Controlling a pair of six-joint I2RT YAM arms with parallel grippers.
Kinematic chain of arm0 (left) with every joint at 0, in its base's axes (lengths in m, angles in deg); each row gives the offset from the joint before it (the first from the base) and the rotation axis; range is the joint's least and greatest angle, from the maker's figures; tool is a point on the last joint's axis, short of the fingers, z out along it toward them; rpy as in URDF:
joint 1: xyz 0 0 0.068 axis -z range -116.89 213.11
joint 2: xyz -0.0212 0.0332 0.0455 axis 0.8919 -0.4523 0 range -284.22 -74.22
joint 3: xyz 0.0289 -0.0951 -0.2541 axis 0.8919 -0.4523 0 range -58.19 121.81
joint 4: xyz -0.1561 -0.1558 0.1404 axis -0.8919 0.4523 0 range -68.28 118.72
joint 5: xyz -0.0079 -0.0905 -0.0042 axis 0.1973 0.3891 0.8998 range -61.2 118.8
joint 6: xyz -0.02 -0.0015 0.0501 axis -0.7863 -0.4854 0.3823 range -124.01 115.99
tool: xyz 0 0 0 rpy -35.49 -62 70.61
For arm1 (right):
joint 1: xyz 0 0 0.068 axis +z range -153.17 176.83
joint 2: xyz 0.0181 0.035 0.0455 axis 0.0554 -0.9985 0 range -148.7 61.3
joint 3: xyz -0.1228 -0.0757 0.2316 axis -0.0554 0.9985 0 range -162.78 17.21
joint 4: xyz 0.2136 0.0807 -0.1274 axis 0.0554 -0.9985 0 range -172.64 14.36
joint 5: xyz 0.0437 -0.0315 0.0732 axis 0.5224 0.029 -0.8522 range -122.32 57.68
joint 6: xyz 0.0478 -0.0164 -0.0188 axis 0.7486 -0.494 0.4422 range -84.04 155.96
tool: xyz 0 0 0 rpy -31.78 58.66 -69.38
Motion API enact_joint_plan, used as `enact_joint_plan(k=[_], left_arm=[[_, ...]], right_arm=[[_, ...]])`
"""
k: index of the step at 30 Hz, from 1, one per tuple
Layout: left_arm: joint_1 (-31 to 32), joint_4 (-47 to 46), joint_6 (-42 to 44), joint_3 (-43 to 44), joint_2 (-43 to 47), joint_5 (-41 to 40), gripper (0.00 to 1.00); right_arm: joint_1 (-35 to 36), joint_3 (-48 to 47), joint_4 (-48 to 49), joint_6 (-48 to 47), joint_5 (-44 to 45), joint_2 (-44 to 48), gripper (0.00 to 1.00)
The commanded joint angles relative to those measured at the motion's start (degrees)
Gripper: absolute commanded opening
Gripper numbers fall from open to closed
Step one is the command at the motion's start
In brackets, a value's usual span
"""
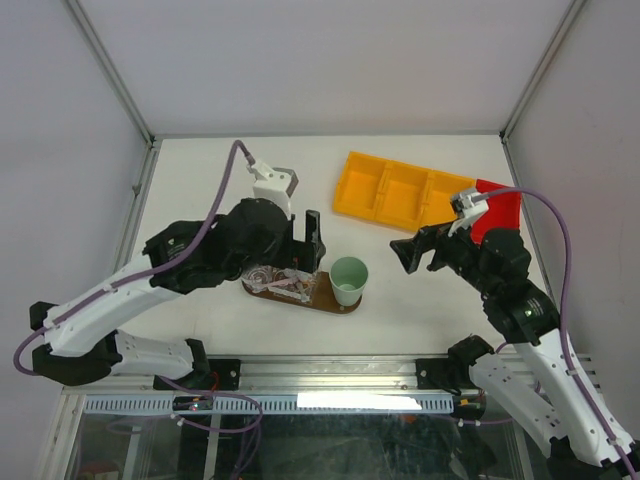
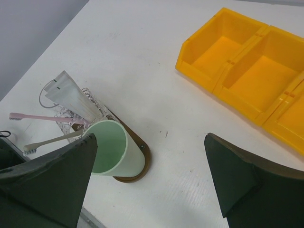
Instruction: Prepare toiletry sets of a toothbrush and toothpaste on the tray
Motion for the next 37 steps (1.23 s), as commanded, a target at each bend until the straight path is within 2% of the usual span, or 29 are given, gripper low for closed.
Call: enact_joint_plan(k=[1, 4, 11, 17, 29, 34, 37], left_arm=[[-0.8, -14.1, 9.1, 0.2, 6.2, -6.6, 0.99], [-0.9, -22.5, 13.9, -3.1, 11.2, -9.3, 0.99], [-0.9, -38.5, 14.7, -16.1, 26.9, -13.7, 0.99], [-0.8, -41.1, 14.5, -19.8, 36.6, -15.3, 0.99], [-0.8, -41.1, 14.4, -20.4, 37.0, -14.2, 0.99], [-0.8, -40.8, 14.4, -20.2, 35.8, -14.0, 0.99], [-0.8, -40.8, 14.2, -20.0, 35.5, -13.5, 0.99]], right_arm=[[0.1, -5.0, -1.4, 0.3, 3.9, -0.2, 1.0], [0.1, -8.1, -4.3, 0.3, 6.6, -0.2, 1.0], [0.2, -14.7, -9.8, 1.2, 14.4, 0.7, 1.0], [0.1, -19.1, -11.9, 2.0, 17.7, 1.6, 1.0], [0.1, -21.6, -11.6, 3.3, 16.6, 3.8, 1.0], [0.1, -19.3, -10.7, 2.0, 14.6, 4.9, 1.0], [0.1, -21.2, -13.6, 2.6, 16.8, 3.0, 1.0]])
